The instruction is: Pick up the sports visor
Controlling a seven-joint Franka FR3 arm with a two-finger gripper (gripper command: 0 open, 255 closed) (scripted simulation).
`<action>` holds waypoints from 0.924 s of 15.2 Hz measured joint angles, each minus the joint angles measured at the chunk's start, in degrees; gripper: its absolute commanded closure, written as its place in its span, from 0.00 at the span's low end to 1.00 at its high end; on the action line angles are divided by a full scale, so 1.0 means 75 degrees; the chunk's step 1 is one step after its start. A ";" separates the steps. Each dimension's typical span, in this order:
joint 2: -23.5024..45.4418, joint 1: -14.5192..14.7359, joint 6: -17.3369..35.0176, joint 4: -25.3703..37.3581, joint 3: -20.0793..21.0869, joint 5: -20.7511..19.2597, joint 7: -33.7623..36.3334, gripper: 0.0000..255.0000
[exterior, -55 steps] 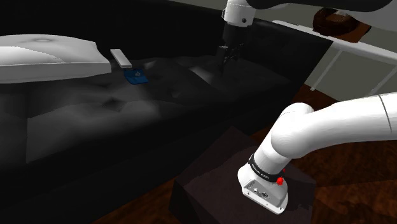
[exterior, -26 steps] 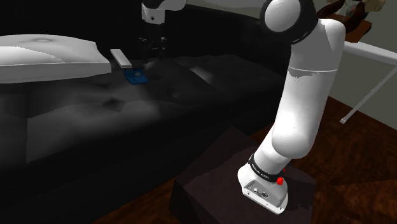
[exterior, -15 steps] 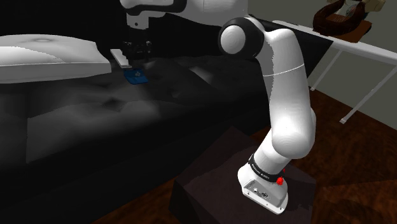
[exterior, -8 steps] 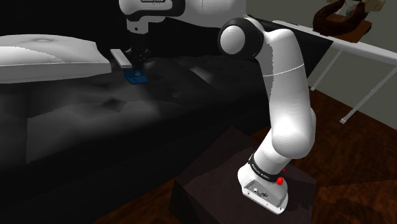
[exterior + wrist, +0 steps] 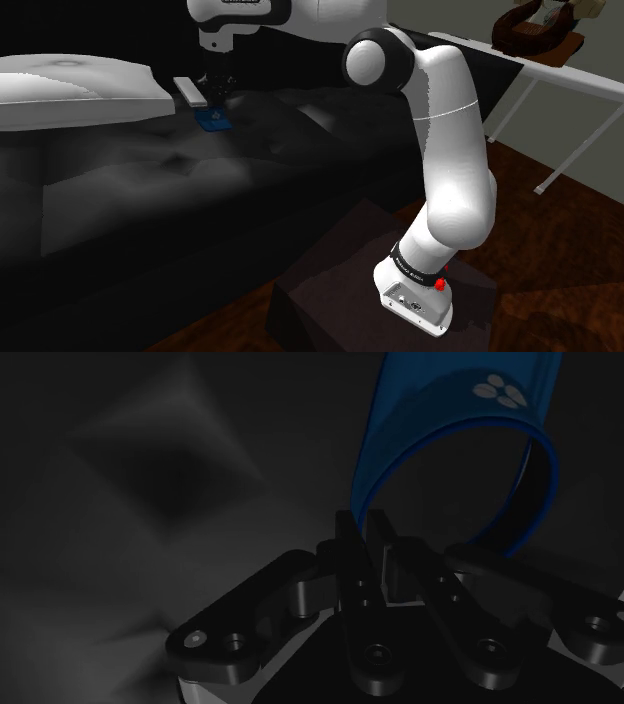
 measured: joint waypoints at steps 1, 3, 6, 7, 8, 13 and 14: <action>0.0003 0.0004 -0.0069 0.0072 0.0001 0.0000 0.0007 1.00; 0.0029 0.0005 -0.0259 0.0291 0.0001 -0.0002 0.0011 1.00; 0.0015 0.0003 -0.0568 0.0586 0.0002 -0.0003 0.0017 1.00; 0.0043 0.0003 -0.0687 0.0734 0.0001 -0.0004 0.0020 1.00; 0.0114 0.0017 -0.0837 0.0956 0.0003 -0.0007 0.0037 1.00; 0.0273 0.0035 -0.1459 0.1736 0.0005 -0.0014 0.0066 1.00; 0.0365 0.0037 -0.1628 0.2000 0.0005 -0.0017 0.0067 1.00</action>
